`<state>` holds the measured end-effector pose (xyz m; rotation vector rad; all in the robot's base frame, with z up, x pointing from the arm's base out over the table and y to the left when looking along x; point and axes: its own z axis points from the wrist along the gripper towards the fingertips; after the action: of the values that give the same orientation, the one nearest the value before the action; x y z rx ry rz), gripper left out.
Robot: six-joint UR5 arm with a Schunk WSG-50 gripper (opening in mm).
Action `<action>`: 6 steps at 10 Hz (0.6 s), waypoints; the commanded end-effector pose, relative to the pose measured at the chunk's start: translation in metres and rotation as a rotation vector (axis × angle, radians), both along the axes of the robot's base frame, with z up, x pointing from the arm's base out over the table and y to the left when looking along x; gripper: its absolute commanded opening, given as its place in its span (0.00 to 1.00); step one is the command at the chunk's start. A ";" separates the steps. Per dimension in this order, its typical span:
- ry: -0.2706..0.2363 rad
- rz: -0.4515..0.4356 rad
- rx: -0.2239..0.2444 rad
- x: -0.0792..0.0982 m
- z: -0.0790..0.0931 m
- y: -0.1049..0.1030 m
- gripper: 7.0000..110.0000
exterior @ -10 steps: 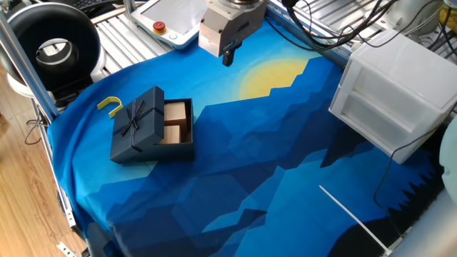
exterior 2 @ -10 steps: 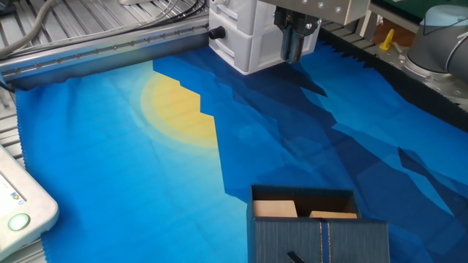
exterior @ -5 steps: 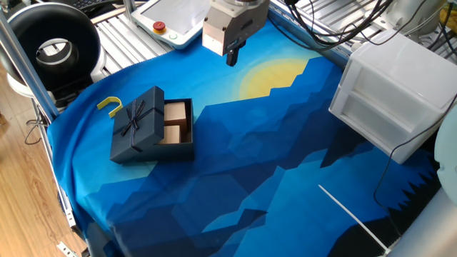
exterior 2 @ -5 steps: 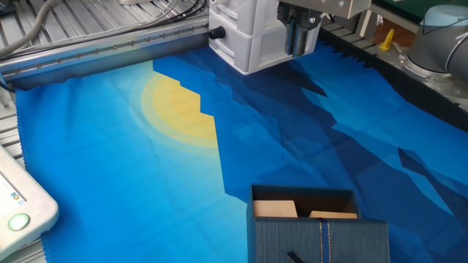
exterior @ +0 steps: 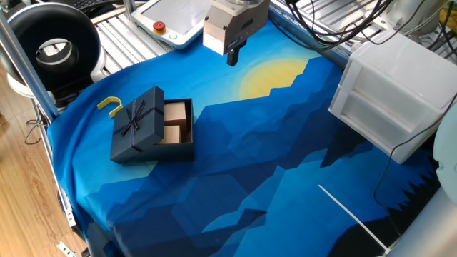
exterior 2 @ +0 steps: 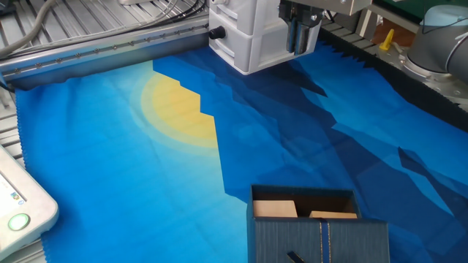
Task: Slide the outer casing onto the gift box
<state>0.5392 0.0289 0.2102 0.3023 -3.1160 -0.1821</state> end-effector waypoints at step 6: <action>-0.001 -0.014 0.020 0.000 0.002 0.004 0.00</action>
<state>0.5388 0.0296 0.2104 0.2925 -3.1156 -0.1875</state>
